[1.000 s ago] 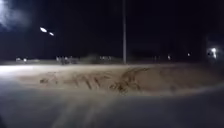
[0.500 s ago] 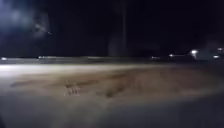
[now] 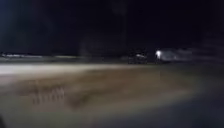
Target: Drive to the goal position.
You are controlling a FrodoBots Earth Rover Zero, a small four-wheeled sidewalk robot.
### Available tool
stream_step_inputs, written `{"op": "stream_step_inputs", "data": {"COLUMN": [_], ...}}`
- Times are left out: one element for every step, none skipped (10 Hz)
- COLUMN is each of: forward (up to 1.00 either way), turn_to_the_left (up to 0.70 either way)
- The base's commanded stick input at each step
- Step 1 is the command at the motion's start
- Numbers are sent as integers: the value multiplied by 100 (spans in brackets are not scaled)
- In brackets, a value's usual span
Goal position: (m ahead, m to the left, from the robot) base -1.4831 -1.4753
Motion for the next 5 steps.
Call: {"op": "stream_step_inputs", "data": {"forward": [70, 70, 70, 70, 70], "turn_to_the_left": [0, 0, 0, 0, 0]}}
